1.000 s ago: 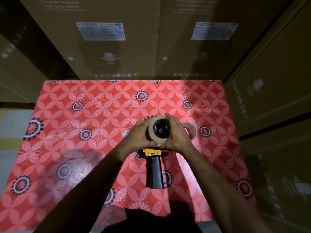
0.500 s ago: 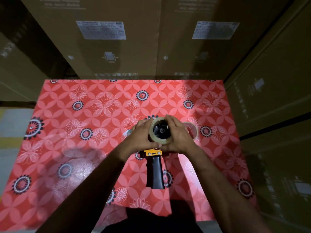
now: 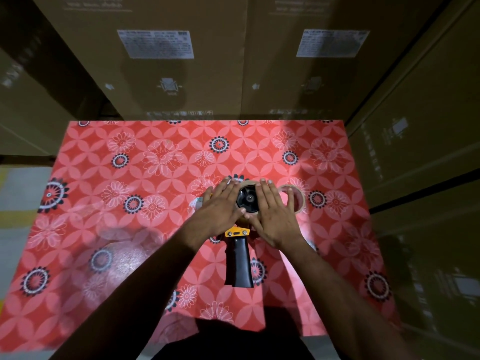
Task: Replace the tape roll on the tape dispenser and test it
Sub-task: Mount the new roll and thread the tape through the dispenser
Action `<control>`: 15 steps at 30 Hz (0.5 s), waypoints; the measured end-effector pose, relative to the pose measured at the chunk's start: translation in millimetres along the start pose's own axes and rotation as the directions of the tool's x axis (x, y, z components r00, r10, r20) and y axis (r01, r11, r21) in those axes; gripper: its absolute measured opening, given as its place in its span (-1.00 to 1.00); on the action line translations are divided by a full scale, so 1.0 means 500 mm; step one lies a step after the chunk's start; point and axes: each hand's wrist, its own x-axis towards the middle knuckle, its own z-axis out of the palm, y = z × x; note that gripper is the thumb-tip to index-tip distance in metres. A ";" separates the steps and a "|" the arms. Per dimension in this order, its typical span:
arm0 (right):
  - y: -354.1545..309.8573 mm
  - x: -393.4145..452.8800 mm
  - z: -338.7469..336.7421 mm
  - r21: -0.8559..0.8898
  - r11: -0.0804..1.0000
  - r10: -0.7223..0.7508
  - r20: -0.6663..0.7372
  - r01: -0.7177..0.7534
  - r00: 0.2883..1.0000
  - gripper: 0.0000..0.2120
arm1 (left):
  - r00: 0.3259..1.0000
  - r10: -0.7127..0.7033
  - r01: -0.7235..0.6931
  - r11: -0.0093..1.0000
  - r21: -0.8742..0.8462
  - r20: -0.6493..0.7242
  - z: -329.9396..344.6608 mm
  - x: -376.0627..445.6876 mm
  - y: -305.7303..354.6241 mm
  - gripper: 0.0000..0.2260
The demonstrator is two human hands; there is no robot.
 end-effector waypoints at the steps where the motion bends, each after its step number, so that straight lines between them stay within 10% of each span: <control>1: 0.000 -0.001 -0.002 0.000 1.000 0.003 0.012 -0.003 1.000 -0.05 | 1.000 -0.001 0.001 1.000 -0.001 0.007 -0.001 0.001 0.000 -0.37; 11: -0.070 -0.096 -0.023 0.279 0.960 0.121 -0.298 -0.035 0.947 -0.44 | 0.871 -0.125 -0.019 0.958 -0.286 -0.475 0.066 -0.131 -0.075 -0.60; 15: -0.135 -0.160 0.016 0.157 0.987 0.039 -0.125 -0.019 0.991 -0.42 | 0.925 -0.045 -0.032 0.980 -0.197 -0.376 0.109 -0.194 -0.100 -0.55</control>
